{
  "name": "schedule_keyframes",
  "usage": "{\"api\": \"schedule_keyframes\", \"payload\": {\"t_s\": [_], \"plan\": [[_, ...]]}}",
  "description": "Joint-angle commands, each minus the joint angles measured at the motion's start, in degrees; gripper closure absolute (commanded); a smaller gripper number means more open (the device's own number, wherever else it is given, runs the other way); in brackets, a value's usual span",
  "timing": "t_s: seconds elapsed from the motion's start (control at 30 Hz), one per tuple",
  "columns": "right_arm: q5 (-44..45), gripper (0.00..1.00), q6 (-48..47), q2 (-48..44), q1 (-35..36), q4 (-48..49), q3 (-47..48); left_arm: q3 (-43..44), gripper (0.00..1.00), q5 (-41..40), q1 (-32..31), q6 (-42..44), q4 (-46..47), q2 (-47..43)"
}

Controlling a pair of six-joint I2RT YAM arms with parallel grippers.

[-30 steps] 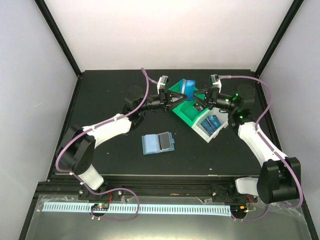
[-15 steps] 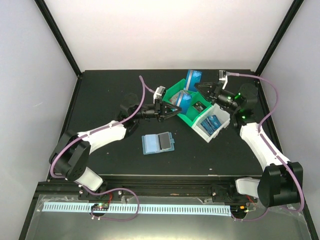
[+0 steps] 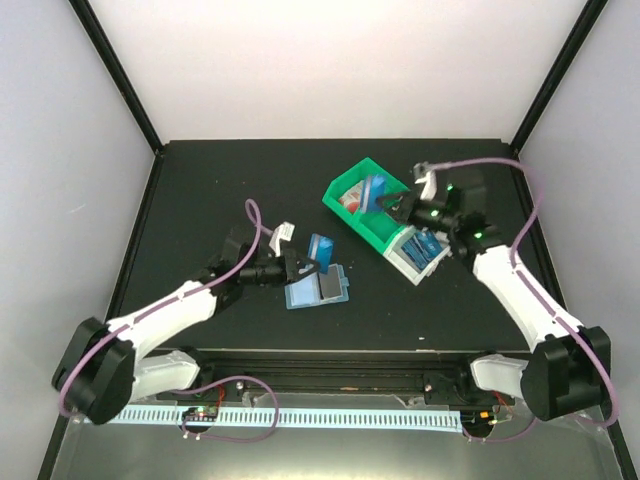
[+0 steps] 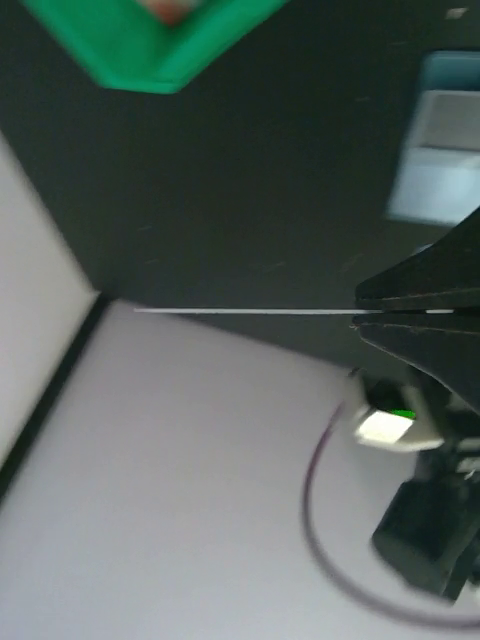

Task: Put the credit cards into the card holder
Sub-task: Pick up the credit card from the storage box, then insert the credit card into the card holder.

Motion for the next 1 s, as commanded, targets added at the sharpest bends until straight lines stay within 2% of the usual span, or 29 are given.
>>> {"api": "schedule_keyframes", "payload": {"t_s": [0.0, 0.13, 0.33, 0.5, 0.67, 0.87, 0.97], "plan": [[6.63, 0.99, -7.18, 0.7, 8.8, -10.39, -5.69, -2.4, 0.98, -16.75, 0.51, 12.46, -16.3, -6.8], [12.61, 0.99, -2.48, 0.77, 17.34, -6.89, -11.29, -5.23, 0.98, -21.73, 0.75, 11.15, -18.14, -9.37], [19.61, 0.99, 2.33, 4.38, 27.76, -1.86, -13.5, -7.61, 0.98, -26.7, 0.73, 9.53, -20.84, -11.71], [20.31, 0.99, 2.77, 11.77, 30.7, 3.32, -12.61, -10.15, 0.98, -26.32, 0.76, 10.67, -22.38, -14.1], [17.94, 0.99, -0.24, 18.69, 33.07, 9.63, -12.56, -15.48, 0.99, -23.04, 0.69, 8.89, -15.71, -15.66], [19.2, 0.99, -0.93, 22.51, 33.63, 11.8, -13.61, -17.7, 0.99, -20.25, 0.75, 7.75, -8.18, -12.87], [21.7, 0.99, -0.57, 22.23, 33.65, 12.18, -14.67, -16.05, 0.99, -19.23, 0.7, 8.58, -9.67, -12.8]]}}
